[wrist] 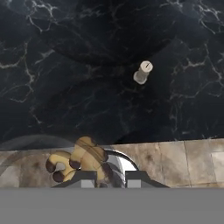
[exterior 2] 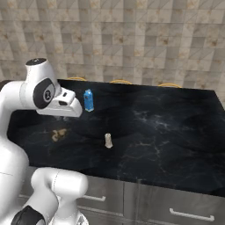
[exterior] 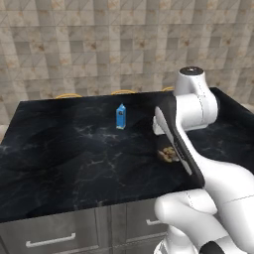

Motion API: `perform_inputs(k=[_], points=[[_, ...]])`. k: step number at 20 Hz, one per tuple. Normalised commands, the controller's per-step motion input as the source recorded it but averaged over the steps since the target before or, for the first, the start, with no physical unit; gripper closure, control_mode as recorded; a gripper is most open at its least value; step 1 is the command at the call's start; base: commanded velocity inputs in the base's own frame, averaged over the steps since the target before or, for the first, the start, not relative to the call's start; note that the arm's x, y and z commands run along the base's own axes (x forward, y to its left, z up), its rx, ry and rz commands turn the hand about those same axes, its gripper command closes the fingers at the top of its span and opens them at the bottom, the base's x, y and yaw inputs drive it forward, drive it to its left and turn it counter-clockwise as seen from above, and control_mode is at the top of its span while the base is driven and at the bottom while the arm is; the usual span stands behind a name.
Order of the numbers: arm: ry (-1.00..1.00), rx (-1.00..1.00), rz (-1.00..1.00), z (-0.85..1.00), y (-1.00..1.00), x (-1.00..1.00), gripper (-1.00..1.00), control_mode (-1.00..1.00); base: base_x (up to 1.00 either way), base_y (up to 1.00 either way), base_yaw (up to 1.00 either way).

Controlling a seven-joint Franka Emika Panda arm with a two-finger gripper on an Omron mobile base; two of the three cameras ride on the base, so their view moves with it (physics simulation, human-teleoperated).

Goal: Pick the jar and candle from the dining table and place them in the open cabinet. Close the cabinet after placing the objects.

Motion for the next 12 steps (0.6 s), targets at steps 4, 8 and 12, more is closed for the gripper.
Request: perform_inputs(k=[4,8,12], points=[[0.0,0.0,0.0,0.0,0.0,-0.1,1.0,-1.0,0.0,0.0,0.0],[0.0,0.0,0.0,0.0,0.0,-0.02,1.0,1.0,0.0,0.01,0.0],[0.0,0.0,0.0,0.0,0.0,0.0,1.0,1.0,0.07,0.26,0.64]])
